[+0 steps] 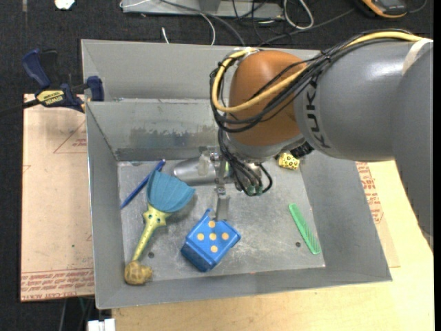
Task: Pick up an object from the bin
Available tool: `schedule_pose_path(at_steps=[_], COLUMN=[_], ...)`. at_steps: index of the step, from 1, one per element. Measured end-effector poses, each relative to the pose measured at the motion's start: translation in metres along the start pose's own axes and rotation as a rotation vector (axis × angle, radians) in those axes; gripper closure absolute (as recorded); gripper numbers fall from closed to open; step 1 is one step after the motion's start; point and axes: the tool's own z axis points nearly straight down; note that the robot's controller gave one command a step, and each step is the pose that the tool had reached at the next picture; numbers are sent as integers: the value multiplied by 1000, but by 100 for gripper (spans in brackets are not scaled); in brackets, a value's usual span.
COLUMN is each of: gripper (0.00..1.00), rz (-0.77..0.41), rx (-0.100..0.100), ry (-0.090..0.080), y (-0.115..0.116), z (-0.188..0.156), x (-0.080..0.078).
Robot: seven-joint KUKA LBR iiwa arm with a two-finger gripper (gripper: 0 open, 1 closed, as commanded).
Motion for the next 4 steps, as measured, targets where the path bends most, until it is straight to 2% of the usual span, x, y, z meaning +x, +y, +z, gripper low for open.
schedule_pose_path(at_steps=[1,2,3,4], gripper=[0,0,100,100], rz=[-1,222,62,62], rx=[-3,-3,-5,-5], ry=[0,-2,-8,-8], y=[38,31,47,46], z=[-1,51,100,100], x=[-5,-10,-13,-13])
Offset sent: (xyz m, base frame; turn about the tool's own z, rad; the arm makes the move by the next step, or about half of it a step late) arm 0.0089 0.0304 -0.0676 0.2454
